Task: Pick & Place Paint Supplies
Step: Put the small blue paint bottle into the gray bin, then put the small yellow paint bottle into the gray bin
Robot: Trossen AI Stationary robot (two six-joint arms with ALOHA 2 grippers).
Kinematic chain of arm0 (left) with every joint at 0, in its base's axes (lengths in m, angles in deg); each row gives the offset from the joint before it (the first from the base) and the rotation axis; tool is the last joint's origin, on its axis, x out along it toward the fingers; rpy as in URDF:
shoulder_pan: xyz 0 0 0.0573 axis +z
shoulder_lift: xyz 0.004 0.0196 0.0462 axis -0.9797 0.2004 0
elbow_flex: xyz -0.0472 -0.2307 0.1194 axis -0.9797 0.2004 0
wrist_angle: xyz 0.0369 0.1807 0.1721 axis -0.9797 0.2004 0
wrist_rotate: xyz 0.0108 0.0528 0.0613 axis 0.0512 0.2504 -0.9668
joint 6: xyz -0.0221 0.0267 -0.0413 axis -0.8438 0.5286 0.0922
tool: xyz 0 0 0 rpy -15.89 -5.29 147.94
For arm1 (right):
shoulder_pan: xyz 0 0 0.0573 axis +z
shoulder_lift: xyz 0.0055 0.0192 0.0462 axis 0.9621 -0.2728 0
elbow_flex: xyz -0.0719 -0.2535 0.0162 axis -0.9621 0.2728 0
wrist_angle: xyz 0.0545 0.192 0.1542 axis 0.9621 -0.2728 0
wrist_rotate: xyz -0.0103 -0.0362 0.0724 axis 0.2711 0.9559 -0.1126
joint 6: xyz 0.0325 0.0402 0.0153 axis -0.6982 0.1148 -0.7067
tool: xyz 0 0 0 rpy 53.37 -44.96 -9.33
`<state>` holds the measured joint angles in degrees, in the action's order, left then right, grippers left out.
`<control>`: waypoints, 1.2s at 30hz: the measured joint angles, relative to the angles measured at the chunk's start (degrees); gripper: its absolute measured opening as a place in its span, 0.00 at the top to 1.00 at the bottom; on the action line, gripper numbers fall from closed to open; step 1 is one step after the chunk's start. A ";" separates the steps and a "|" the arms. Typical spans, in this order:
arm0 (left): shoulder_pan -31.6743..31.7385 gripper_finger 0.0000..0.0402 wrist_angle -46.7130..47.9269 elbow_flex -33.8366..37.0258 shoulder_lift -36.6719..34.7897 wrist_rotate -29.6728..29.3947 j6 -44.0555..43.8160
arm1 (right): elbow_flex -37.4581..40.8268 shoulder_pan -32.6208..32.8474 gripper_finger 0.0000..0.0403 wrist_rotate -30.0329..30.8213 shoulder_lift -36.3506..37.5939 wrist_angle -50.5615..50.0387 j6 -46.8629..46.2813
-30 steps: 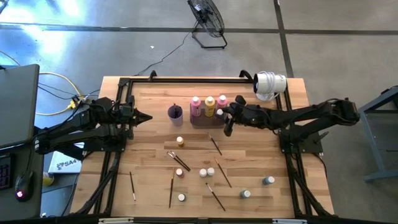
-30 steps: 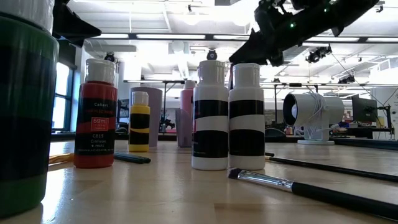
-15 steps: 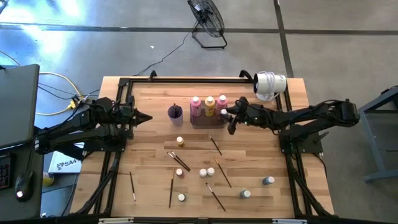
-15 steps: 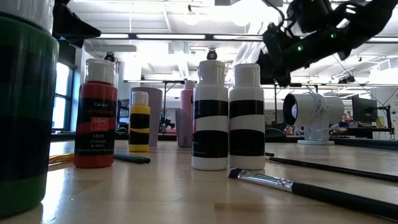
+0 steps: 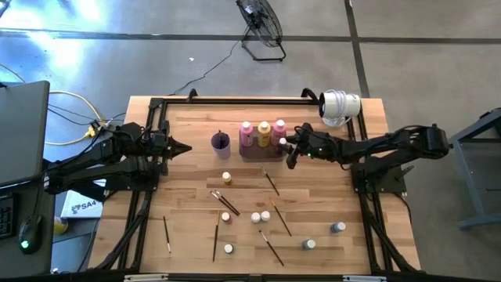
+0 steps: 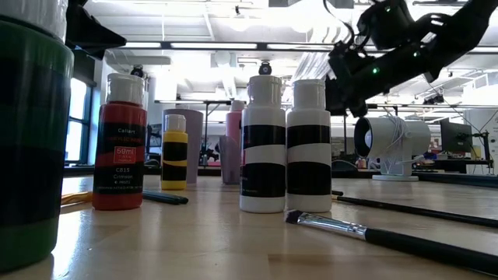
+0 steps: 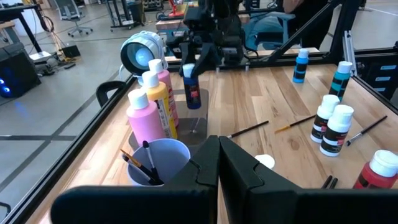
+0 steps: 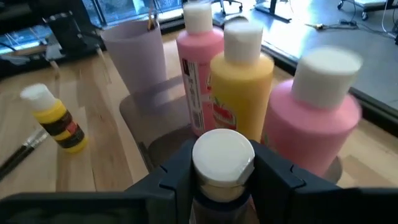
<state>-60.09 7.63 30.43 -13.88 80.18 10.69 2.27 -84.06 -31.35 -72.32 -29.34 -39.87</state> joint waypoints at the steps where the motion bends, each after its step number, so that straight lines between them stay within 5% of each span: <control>1: 0.00 0.99 0.00 0.00 -0.01 0.00 0.00 | 0.00 0.00 0.70 0.00 -1.11 0.66 -0.03; 11: 0.00 0.99 0.03 0.00 0.00 0.00 0.00 | 0.00 0.00 0.71 -0.25 -11.61 11.10 0.03; 20: 0.00 0.99 0.11 0.00 -0.01 0.00 0.00 | -0.02 0.00 0.72 -0.24 -13.33 11.00 -0.87; 28: 0.00 0.99 0.13 0.00 -0.01 0.00 0.00 | -0.07 0.02 0.57 -0.22 -13.31 10.41 -0.43; 36: 0.00 0.99 0.15 0.00 -0.01 0.00 0.01 | -0.07 0.02 0.54 -2.13 -13.31 10.40 0.16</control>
<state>-60.09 7.78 30.43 -13.89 80.18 10.70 2.21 -84.04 -33.49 -85.63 -18.94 -39.71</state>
